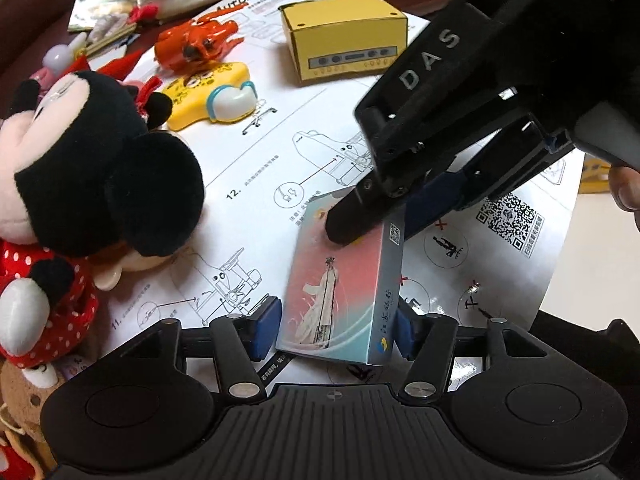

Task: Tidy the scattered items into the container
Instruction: 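Close the left tool on the card box while the right tool steadies it, then lift the card box and carry it over the red box with the left tool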

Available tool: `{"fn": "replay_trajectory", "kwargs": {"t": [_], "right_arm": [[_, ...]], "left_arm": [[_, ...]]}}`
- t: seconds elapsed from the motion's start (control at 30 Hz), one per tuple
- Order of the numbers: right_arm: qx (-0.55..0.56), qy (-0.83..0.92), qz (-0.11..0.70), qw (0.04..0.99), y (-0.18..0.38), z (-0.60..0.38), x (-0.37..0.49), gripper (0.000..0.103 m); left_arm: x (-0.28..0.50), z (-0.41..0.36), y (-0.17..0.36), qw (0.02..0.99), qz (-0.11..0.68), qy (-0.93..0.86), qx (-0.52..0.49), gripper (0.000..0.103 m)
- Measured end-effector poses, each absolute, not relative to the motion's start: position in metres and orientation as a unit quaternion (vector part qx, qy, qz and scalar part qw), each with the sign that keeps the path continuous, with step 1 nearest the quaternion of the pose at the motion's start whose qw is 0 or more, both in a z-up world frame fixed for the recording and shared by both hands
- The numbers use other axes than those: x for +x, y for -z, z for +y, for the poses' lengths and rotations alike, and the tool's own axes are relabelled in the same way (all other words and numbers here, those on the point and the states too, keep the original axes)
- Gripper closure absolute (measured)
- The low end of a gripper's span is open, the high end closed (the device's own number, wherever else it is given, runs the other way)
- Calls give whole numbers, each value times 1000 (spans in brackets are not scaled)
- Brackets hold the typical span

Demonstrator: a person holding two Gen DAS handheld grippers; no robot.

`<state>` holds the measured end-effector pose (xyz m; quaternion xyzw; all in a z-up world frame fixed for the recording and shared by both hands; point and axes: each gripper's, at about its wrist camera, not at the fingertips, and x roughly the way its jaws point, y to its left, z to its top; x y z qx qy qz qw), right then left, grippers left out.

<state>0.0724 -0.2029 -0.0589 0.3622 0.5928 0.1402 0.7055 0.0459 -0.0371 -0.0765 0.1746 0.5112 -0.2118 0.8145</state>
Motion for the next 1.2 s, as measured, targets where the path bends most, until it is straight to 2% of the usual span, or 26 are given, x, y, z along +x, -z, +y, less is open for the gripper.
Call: {"fn": "replay_trajectory", "kwargs": {"t": [0.13, 0.2, 0.53, 1.2], "right_arm": [[364, -139, 591, 707, 58, -198, 79, 64], [358, -132, 595, 707, 58, -196, 82, 71], [351, -127, 599, 709, 37, -187, 83, 80], [328, -186, 533, 757, -42, -165, 57, 81]], "left_arm": [[51, -31, 75, 812, 520, 217, 152, 45], [55, -27, 74, 811, 528, 216, 132, 46], [55, -27, 68, 806, 545, 205, 111, 48], [16, -11, -1, 868, 455, 158, 120, 49]]}}
